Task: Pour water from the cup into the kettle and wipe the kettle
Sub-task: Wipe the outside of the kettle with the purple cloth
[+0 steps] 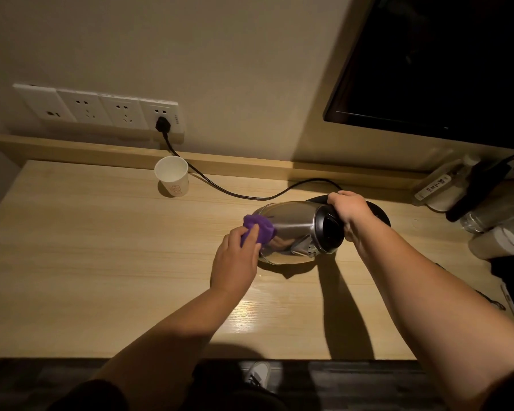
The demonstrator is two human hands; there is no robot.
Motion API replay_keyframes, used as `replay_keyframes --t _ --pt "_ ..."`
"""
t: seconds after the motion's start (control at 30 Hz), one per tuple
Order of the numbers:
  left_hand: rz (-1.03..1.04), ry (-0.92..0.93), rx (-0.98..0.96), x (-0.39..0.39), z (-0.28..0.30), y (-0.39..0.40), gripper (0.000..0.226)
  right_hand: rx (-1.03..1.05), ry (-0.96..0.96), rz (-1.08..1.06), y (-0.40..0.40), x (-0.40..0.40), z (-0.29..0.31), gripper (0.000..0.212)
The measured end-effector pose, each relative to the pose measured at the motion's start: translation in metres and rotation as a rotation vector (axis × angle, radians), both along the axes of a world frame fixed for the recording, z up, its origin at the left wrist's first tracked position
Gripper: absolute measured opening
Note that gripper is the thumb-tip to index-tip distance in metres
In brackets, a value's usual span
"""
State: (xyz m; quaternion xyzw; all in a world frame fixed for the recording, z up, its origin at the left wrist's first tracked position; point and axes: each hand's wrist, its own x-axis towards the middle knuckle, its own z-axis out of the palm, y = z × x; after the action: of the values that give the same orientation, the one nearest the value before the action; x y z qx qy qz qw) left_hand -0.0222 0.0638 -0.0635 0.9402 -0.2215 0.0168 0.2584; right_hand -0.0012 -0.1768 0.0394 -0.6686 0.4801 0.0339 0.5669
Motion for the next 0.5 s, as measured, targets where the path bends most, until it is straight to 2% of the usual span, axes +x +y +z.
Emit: replay_keyframes --t 0.07,0.17,0.3,0.37,0.43,0.5 --pt "0.004 0.007 -0.016 -0.002 0.005 -0.003 0.046 -0.008 0.006 0.007 0.001 0.000 0.000 0.051" --pt "-0.098 -0.064 -0.058 -0.010 0.016 -0.015 0.050 -0.030 0.009 0.021 0.002 -0.001 0.001 0.039" --pt "-0.244 -0.179 -0.067 -0.015 0.025 -0.029 0.062 -0.031 0.011 0.017 0.004 0.001 0.000 0.051" --pt "-0.280 -0.212 -0.035 -0.013 0.024 -0.025 0.070 -0.034 0.013 0.032 0.006 0.000 0.001 0.051" --pt "-0.304 -0.237 0.007 -0.012 0.018 -0.017 0.075 -0.030 0.012 0.049 0.007 -0.001 0.004 0.039" --pt "-0.285 -0.232 0.022 -0.014 0.008 -0.008 0.076 -0.029 0.023 0.067 0.008 -0.002 0.006 0.017"
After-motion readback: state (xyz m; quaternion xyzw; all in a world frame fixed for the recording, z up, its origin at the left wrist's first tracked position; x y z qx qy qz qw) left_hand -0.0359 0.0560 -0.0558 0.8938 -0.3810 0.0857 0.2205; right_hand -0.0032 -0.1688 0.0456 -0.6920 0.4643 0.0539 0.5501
